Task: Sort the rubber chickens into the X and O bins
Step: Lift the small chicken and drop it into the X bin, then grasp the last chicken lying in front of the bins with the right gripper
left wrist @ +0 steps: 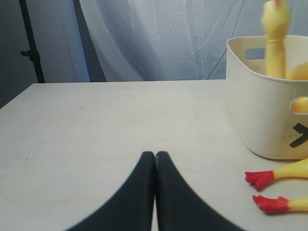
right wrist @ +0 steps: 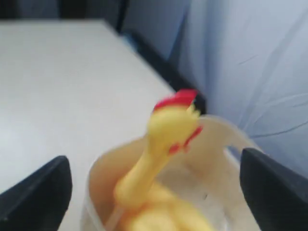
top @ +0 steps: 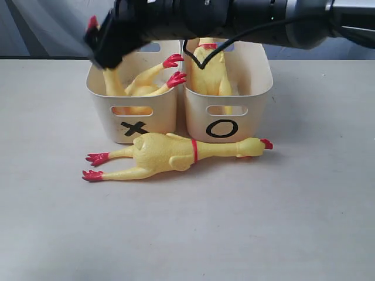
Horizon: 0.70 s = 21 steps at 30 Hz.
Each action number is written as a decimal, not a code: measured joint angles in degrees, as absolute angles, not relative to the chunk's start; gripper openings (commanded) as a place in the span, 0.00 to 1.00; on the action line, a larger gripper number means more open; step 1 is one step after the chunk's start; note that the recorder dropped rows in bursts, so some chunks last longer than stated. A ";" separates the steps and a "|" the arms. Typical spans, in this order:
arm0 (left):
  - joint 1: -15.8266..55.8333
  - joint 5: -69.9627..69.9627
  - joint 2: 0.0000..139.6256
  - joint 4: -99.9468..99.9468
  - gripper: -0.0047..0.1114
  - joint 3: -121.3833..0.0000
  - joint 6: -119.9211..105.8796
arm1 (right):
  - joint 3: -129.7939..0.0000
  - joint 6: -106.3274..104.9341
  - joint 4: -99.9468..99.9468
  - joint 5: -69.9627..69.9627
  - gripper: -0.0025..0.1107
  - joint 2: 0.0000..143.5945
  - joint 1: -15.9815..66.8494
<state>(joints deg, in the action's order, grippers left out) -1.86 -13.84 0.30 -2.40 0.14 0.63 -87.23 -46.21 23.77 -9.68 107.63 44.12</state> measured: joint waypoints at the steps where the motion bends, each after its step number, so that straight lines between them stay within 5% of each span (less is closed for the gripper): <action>1: -1.86 -13.84 0.30 -2.40 0.04 0.14 0.63 | -87.23 -47.31 20.73 -16.15 0.80 107.21 44.12; 9: -1.86 -13.84 0.30 -2.40 0.04 0.14 0.63 | -85.76 -41.78 1.15 -46.58 0.80 107.38 44.21; 21: -1.86 -13.84 0.30 -2.40 0.04 0.14 0.63 | -85.48 -40.29 0.00 -46.41 0.80 115.01 44.21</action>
